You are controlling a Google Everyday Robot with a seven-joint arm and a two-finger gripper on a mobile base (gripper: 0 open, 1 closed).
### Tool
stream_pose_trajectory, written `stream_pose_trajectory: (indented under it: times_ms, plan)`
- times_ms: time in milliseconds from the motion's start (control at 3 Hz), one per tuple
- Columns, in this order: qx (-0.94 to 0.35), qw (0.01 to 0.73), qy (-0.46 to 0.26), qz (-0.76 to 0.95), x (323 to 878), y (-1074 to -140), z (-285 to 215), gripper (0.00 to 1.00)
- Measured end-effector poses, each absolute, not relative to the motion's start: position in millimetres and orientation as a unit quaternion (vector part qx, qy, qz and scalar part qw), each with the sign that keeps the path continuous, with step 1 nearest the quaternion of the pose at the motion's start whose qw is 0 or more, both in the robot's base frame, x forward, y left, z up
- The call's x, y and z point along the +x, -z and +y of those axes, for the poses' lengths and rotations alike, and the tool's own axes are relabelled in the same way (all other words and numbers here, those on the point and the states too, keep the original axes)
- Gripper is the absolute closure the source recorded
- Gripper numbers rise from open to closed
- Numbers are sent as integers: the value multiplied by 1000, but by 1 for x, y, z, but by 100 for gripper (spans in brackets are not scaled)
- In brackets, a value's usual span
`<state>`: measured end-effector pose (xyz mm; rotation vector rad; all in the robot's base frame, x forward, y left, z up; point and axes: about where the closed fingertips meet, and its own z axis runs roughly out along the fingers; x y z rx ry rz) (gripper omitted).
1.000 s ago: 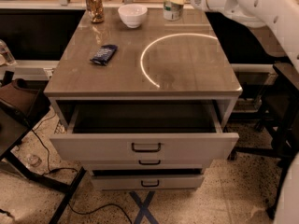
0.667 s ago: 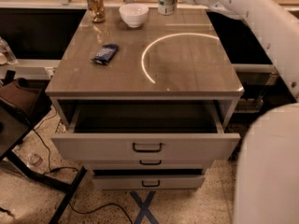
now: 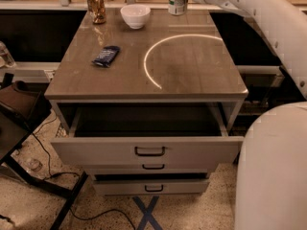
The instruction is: Move 7up can near white bowl
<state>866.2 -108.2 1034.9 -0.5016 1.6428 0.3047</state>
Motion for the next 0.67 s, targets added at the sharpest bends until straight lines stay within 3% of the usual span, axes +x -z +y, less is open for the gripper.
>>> stream_pose_trajectory:
  times_ms: [667]
  plan:
    - [-212,654,-150,710,916,-997,-108,100]
